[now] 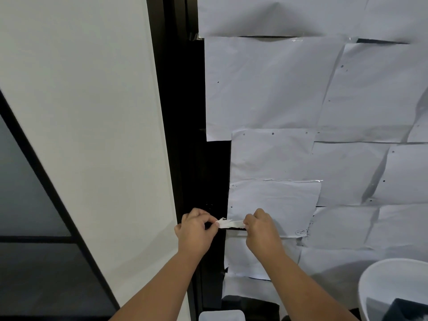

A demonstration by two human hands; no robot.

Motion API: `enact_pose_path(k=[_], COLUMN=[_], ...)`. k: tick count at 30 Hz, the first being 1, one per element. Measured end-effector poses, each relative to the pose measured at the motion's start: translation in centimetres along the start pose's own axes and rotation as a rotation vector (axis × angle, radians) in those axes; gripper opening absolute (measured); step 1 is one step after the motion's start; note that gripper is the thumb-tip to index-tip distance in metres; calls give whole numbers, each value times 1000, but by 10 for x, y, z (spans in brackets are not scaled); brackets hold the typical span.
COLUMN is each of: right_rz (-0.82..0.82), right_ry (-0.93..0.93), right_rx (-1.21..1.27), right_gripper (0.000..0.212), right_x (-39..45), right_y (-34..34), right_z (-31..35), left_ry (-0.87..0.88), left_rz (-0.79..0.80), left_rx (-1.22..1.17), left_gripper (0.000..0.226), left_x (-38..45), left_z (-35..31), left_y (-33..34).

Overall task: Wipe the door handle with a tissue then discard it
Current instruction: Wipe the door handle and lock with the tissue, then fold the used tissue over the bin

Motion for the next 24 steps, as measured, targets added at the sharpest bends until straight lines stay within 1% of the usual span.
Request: enact_pose_path(k=[4, 10, 12, 14, 17, 21, 24], right_rz=[-13, -71, -46, 21, 92, 123, 151], right_ry=[7, 26, 36, 54, 87, 167, 173], right_rx=[18, 6, -3, -38, -47, 73, 167], right_gripper=[23, 27, 26, 23, 21, 18, 15], right_x=[-3, -12, -20, -32, -46, -50, -57], right_y=[-1, -6, -3, 4, 16, 23, 33], right_z=[9, 26, 26, 22, 13, 7, -2], left_ry=[51, 43, 24, 8, -68, -139, -181], left_rz=[-14, -19, -2, 36, 146, 197, 205], left_rx=[25, 61, 68, 39, -57, -102, -118], left_gripper=[5, 4, 3, 4, 5, 5, 5], left_x=[-6, -13, -16, -20, -25, -31, -40], left_z=[6, 23, 28, 33, 38, 42, 47], left_y=[0, 2, 4, 8, 14, 24, 36])
Point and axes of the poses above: each hand's wrist, its own x-axis towards the middle knuckle, its own y-axis out of the palm, z = x × y, the point moved 2 cm from there along x, towards the middle knuckle, and after that the axes turned 6 degrees about -y, right-handed, at the moved point
